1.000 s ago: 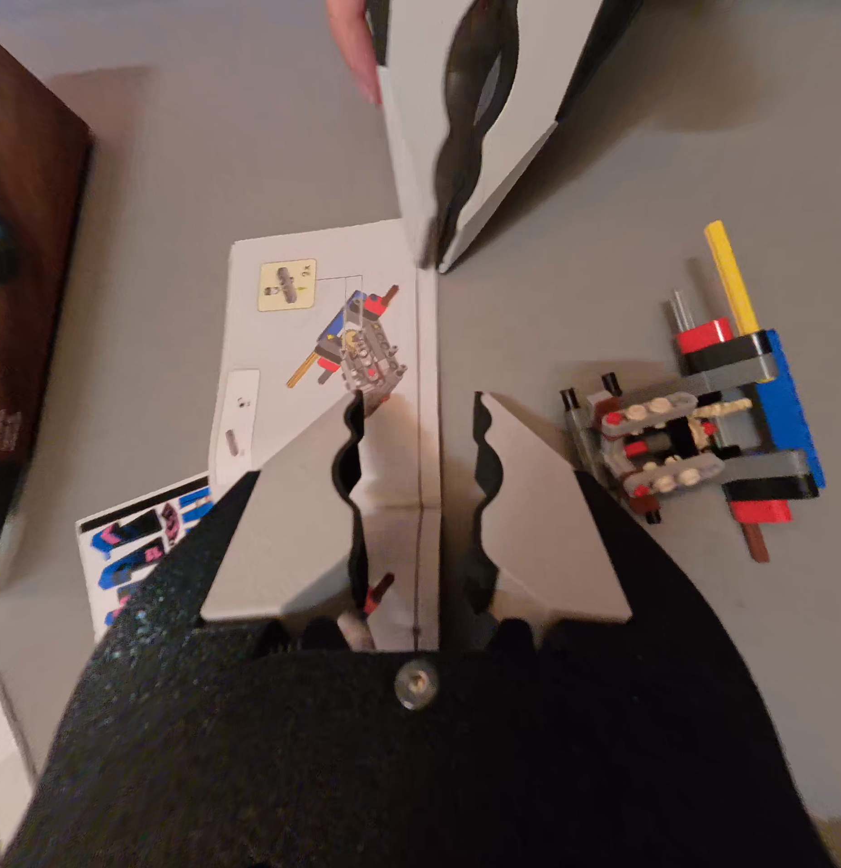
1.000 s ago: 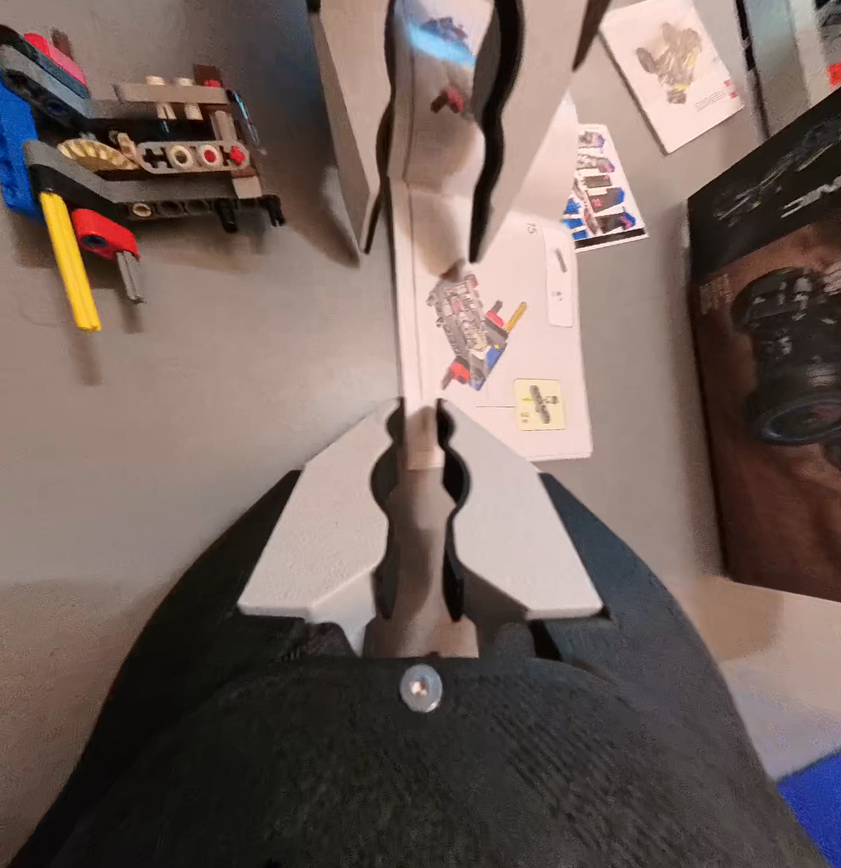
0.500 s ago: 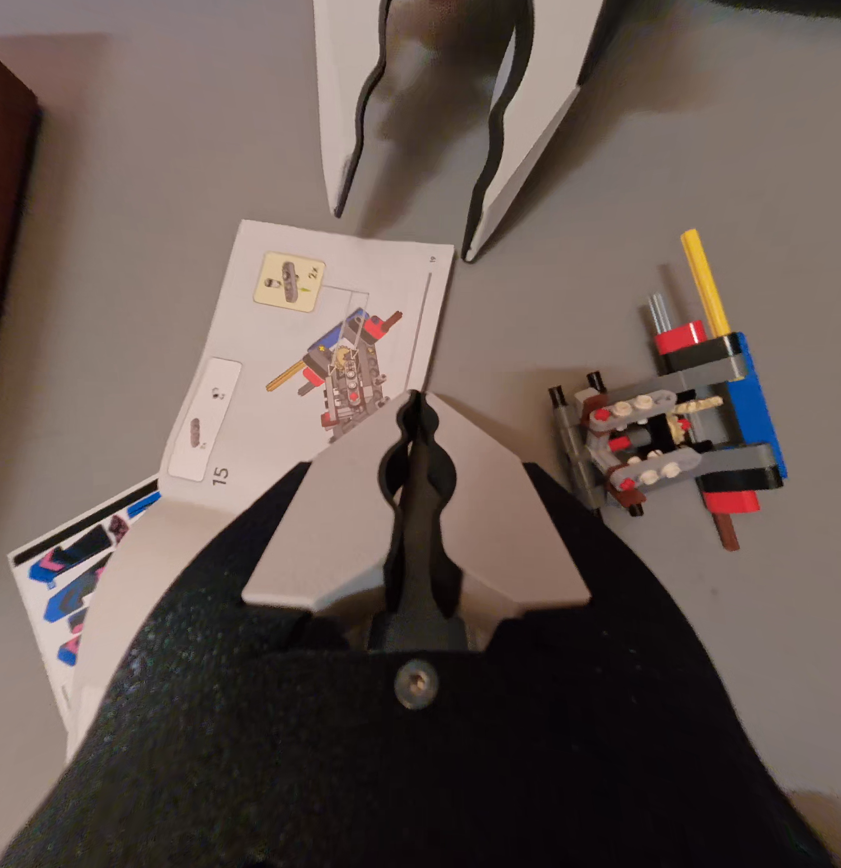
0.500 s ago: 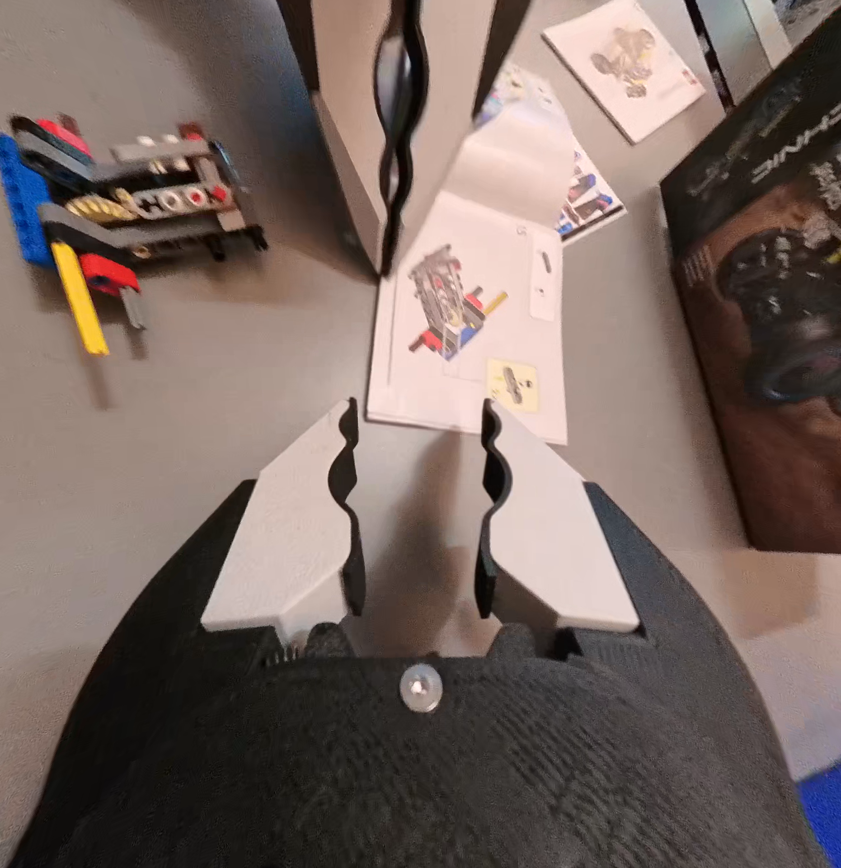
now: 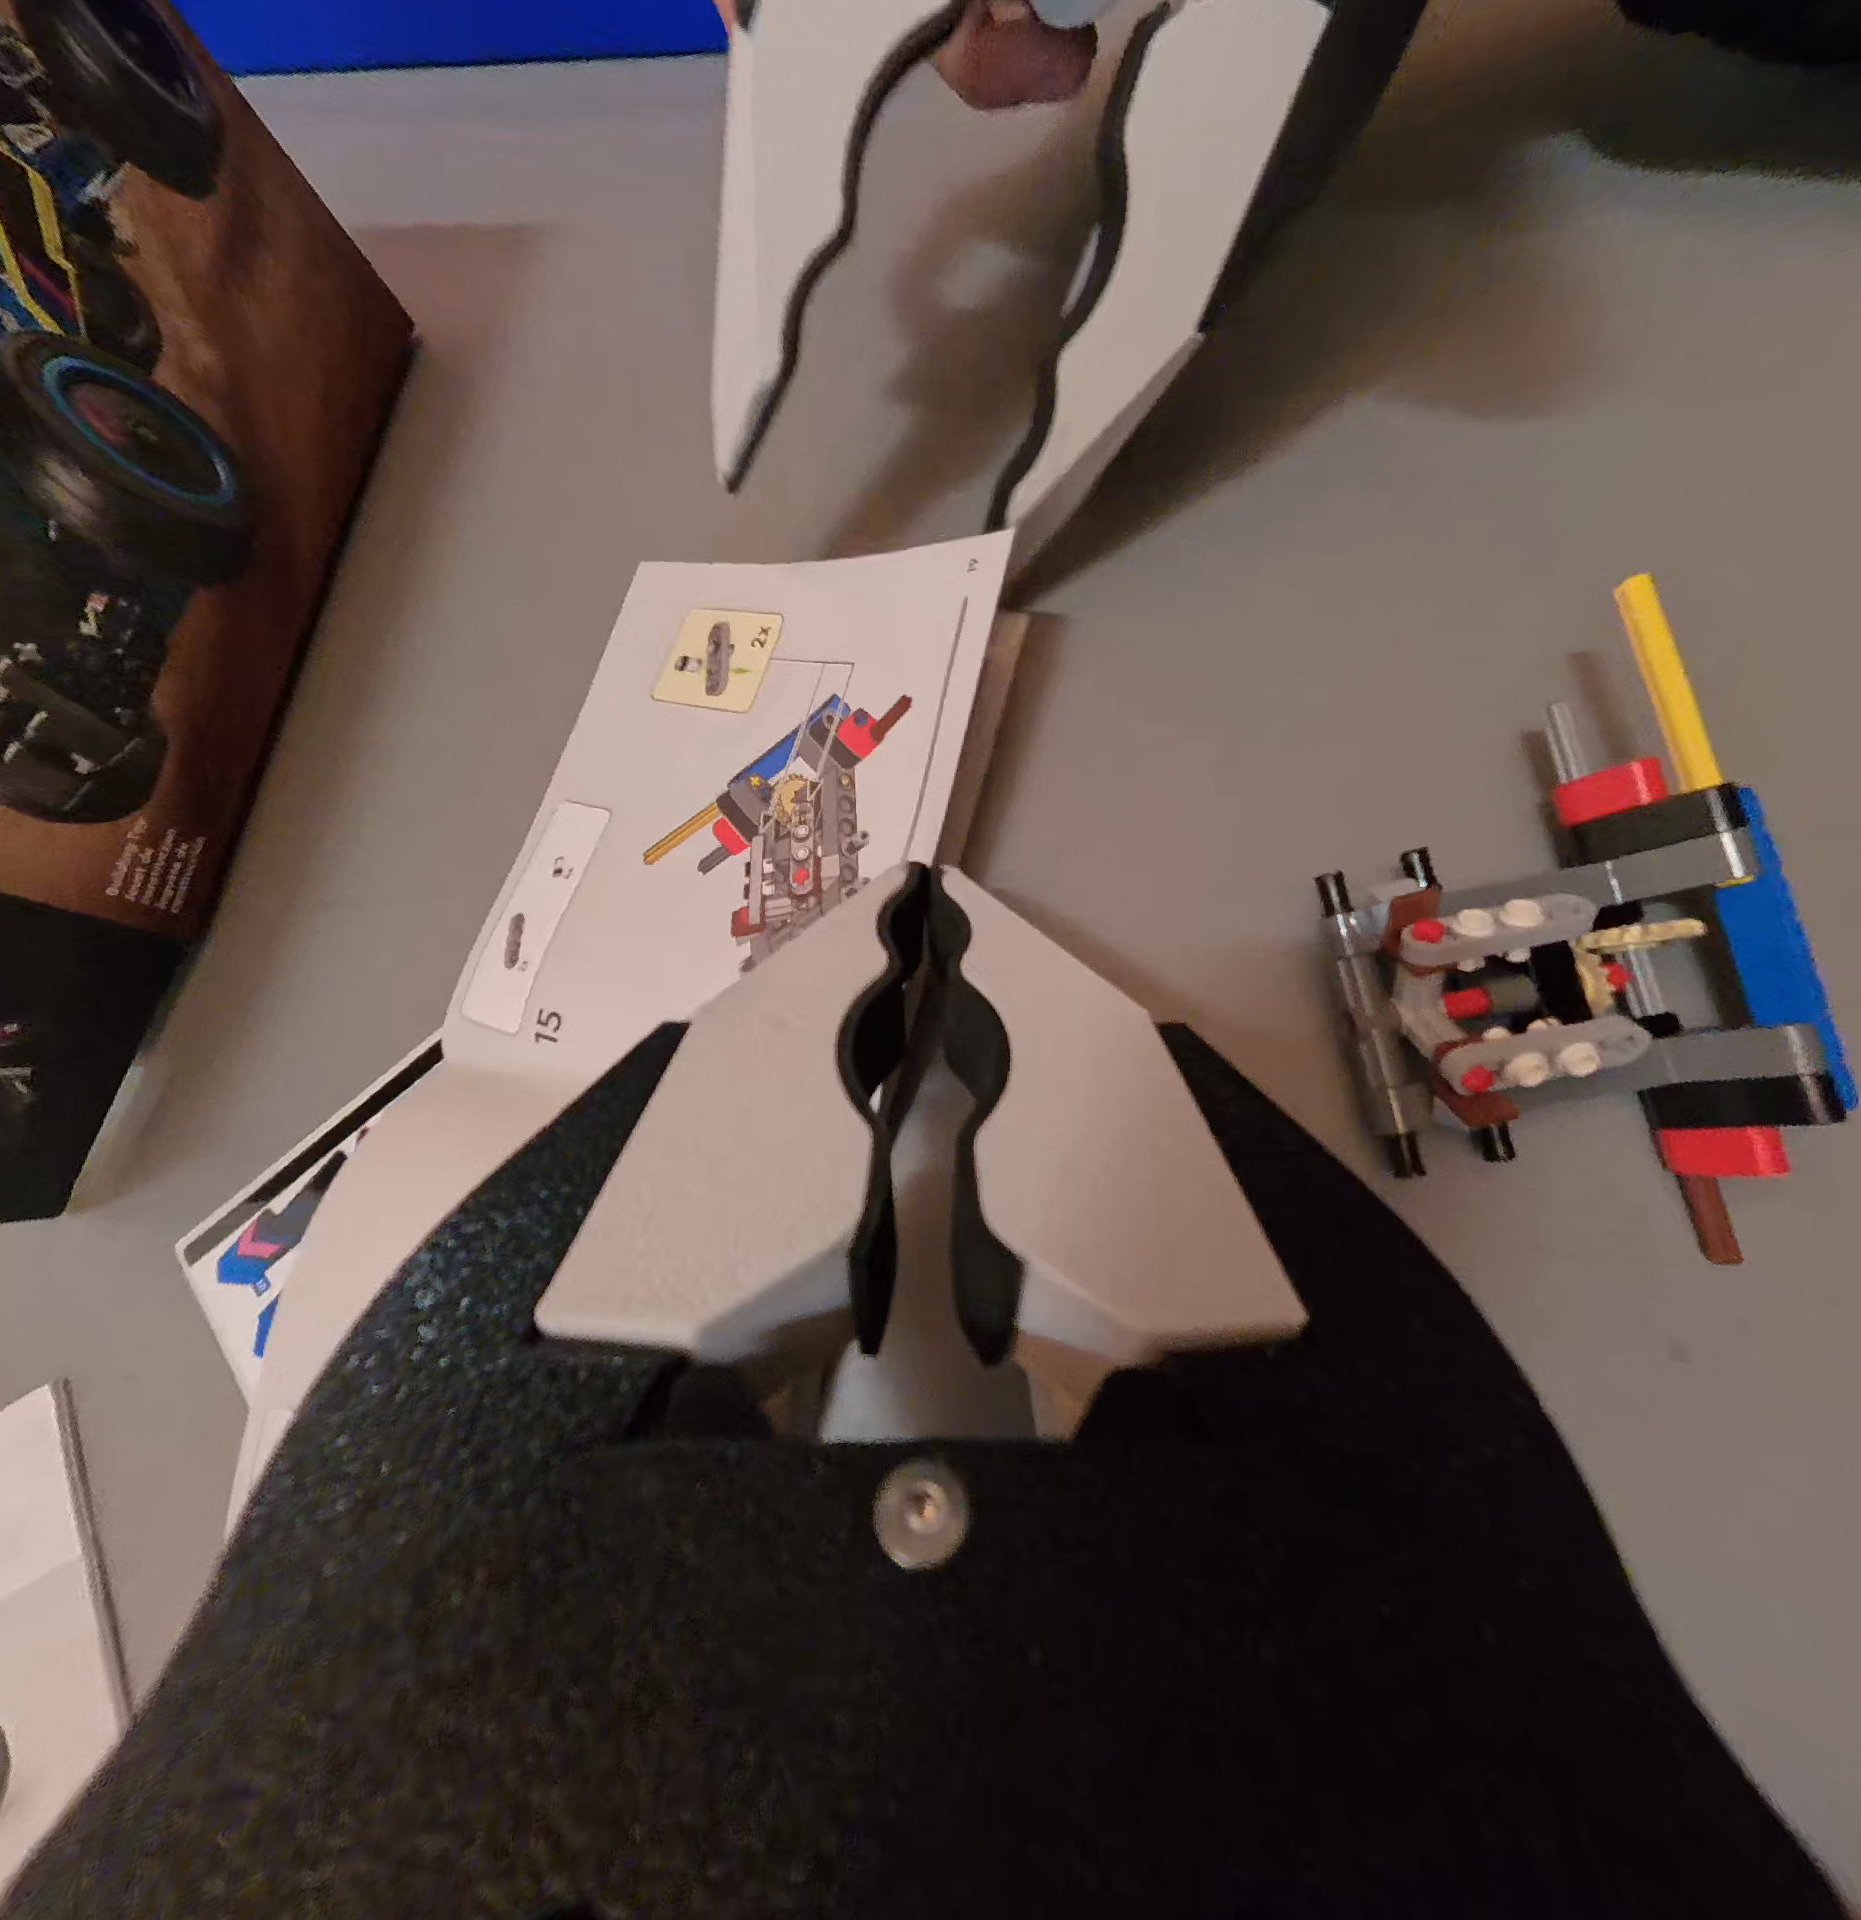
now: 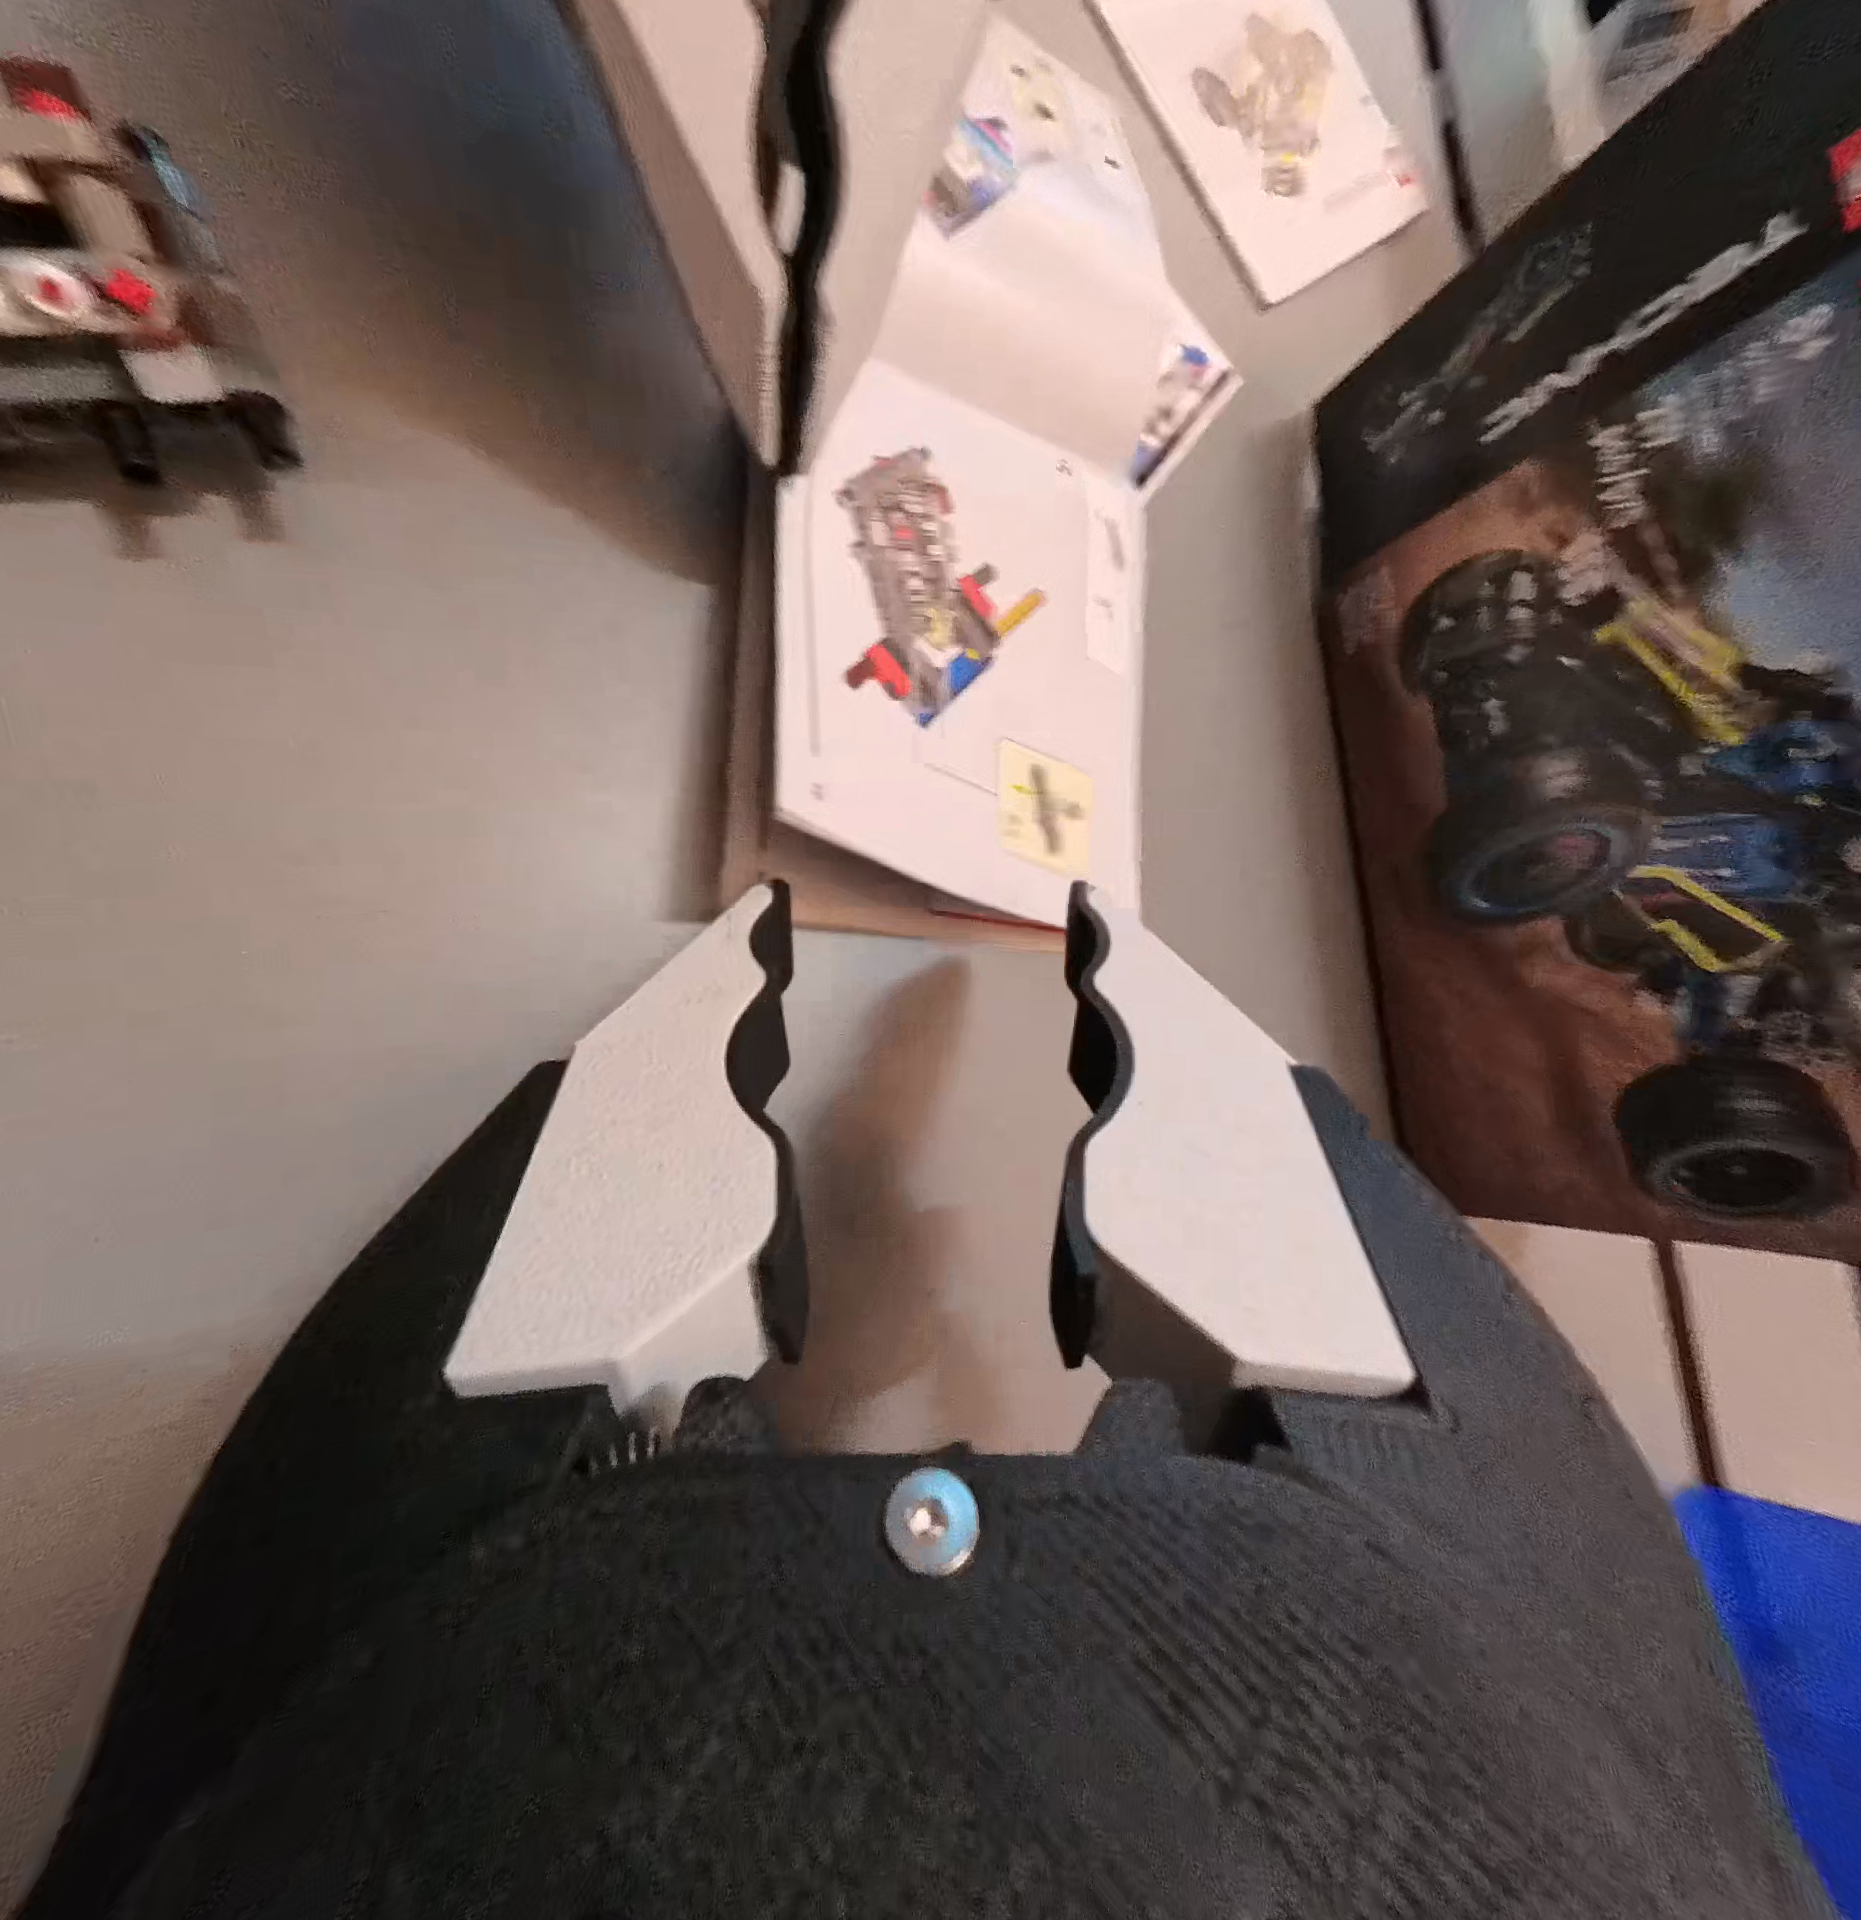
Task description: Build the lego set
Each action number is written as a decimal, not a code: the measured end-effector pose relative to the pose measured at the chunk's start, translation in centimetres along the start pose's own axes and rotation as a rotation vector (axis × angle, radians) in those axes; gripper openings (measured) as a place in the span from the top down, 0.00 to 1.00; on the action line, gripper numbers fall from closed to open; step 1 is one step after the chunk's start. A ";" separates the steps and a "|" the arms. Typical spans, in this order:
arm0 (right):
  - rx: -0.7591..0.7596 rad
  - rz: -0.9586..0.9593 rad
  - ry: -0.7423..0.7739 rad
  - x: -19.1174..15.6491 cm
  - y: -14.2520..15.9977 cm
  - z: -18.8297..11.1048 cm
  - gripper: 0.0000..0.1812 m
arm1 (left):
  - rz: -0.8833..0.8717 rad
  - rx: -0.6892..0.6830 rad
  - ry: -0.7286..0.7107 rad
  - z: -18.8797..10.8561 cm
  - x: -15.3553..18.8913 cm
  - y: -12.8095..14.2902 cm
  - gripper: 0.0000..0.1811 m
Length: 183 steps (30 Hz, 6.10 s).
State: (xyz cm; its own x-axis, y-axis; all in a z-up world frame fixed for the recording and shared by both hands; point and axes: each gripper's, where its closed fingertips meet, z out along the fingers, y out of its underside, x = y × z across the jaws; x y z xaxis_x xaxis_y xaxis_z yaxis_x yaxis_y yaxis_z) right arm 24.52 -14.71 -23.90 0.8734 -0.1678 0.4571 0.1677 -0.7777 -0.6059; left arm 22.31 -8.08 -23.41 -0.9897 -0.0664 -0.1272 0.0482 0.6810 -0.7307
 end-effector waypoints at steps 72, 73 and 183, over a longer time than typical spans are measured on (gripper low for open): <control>-0.032 0.287 0.110 -0.3 -1.0 3.3 1.00 | 0.065 -0.240 -0.179 -1.0 -4.6 4.5 1.00; -0.032 0.285 0.113 -0.2 -1.0 3.3 1.00 | 0.063 -0.240 -0.183 -1.3 -4.7 4.7 1.00; 0.083 -0.026 0.137 -13.4 -9.3 -0.4 0.78 | -0.117 -0.211 -0.521 -25.6 3.5 13.6 0.97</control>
State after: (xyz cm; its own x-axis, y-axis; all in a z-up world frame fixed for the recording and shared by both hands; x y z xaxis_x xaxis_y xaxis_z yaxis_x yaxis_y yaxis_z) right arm 11.09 -5.51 -24.14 0.7985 -0.2339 0.5547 0.2314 -0.7314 -0.6415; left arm 16.08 19.64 -16.59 -0.7870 -0.4643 -0.4063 -0.1386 0.7748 -0.6168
